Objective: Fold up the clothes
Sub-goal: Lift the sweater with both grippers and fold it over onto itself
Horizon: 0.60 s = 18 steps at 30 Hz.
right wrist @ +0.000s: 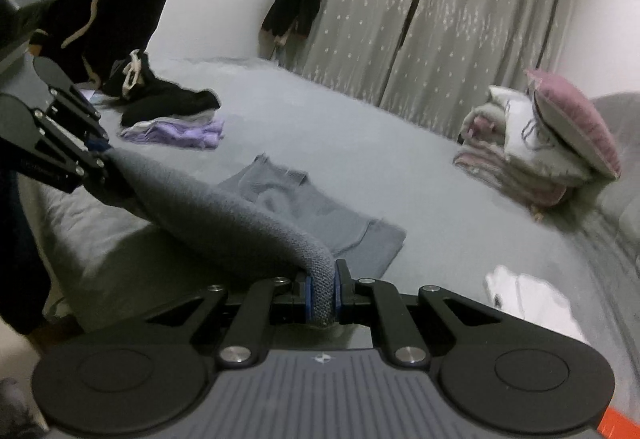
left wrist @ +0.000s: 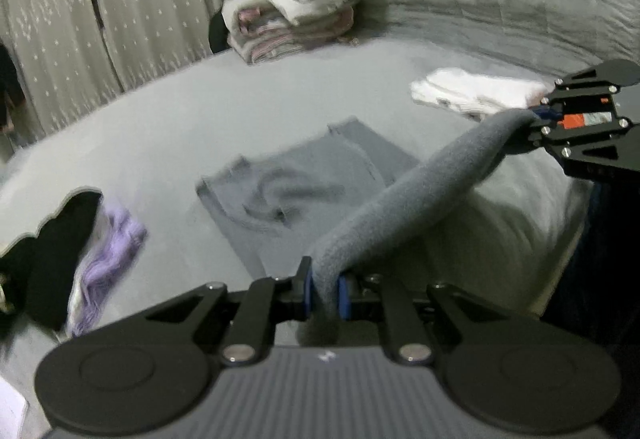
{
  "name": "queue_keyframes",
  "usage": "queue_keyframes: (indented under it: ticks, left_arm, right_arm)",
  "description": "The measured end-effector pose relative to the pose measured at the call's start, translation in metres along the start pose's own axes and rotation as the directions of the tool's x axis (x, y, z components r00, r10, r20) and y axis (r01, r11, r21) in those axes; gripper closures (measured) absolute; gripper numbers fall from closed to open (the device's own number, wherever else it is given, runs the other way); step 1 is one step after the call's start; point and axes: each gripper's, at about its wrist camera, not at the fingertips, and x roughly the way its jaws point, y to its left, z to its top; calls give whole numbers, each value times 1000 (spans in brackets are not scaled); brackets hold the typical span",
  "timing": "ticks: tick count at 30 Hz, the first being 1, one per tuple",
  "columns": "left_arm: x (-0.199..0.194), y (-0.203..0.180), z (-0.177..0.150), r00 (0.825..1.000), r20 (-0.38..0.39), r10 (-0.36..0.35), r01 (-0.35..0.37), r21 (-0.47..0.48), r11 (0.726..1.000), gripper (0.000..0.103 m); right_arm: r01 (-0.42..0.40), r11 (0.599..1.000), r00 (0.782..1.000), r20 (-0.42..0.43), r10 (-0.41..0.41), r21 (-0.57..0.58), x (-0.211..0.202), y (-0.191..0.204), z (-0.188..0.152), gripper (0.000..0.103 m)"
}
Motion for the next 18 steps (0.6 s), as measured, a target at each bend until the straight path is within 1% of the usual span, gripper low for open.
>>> queue_keyframes:
  ticks: [3, 4, 7, 9, 13, 16, 18]
  left_arm:
    - [20, 18, 30, 999, 9, 32, -32, -1, 999, 91]
    - [30, 25, 39, 999, 8, 34, -34, -10, 999, 91]
    - [66, 50, 64, 1000, -6, -4, 4, -87, 996, 91]
    - [93, 67, 78, 999, -19, -26, 23, -138, 990, 91]
    - [155, 93, 90, 996, -88, -23, 4, -207, 978, 91]
    - [196, 109, 87, 986, -160, -43, -4, -286, 958, 90]
    - [213, 117, 84, 980, -190, -51, -13, -321, 947, 90]
  right_arm:
    - [-7, 1000, 1000, 28, 7, 6, 16, -15, 18, 93]
    - [-10, 1000, 1000, 23, 9, 17, 27, -21, 23, 93]
    - [-16, 998, 1000, -9, 16, 57, 69, -46, 40, 93]
    - [-16, 997, 998, -52, 20, 72, 100, -61, 46, 93]
    - [-40, 994, 988, -145, 55, 100, 162, -85, 54, 93]
    - [-62, 990, 971, -224, 90, 129, 210, -95, 54, 93]
    - [-70, 987, 959, -264, 106, 143, 236, -97, 48, 93]
